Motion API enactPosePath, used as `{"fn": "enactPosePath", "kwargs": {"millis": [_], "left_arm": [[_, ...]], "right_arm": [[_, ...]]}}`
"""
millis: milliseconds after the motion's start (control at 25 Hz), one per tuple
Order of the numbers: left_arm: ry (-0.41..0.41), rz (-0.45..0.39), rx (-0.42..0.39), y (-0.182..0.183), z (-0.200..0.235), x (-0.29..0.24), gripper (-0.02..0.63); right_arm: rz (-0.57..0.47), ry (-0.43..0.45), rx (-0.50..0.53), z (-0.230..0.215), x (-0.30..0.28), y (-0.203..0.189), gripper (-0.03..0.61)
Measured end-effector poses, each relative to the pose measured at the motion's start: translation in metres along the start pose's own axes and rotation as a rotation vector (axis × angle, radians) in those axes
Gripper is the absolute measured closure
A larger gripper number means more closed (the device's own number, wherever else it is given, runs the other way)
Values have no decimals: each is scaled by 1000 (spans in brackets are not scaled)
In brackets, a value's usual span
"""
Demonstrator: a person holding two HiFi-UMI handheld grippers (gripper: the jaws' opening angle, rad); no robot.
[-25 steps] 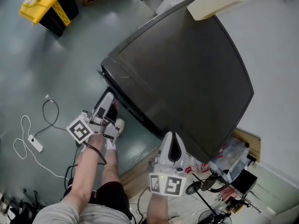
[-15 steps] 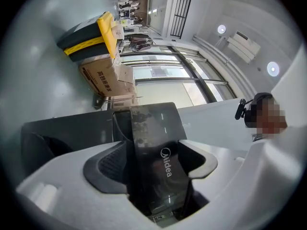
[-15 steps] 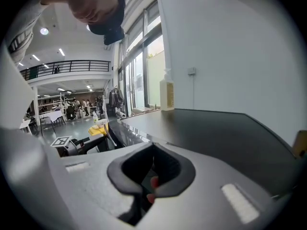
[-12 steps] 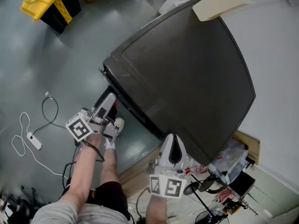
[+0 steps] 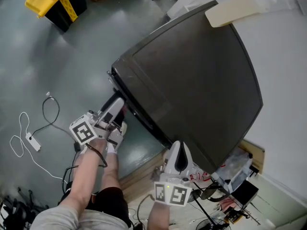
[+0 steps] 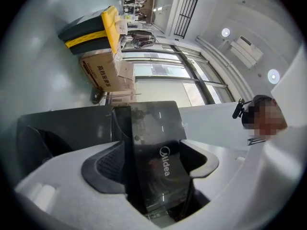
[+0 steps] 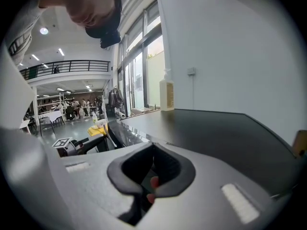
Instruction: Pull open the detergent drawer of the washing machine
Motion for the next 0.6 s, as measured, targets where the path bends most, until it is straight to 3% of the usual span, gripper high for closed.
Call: {"fn": "enactPosePath", "kwargs": {"millis": [120, 600], "left_arm": [[-23, 37, -49, 0, -5, -3, 249], [-60, -36, -3, -5, -5, -5, 249]], "right_arm": [[1, -3, 4, 2, 0, 0, 574], [8, -3, 2, 5, -2, -3, 574]]}}
Point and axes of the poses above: the fingertips, and each gripper's own axes: x backward along the fingers, z to its left, y out of its top, the point moved 9 cm from there along x, backward along the fingers
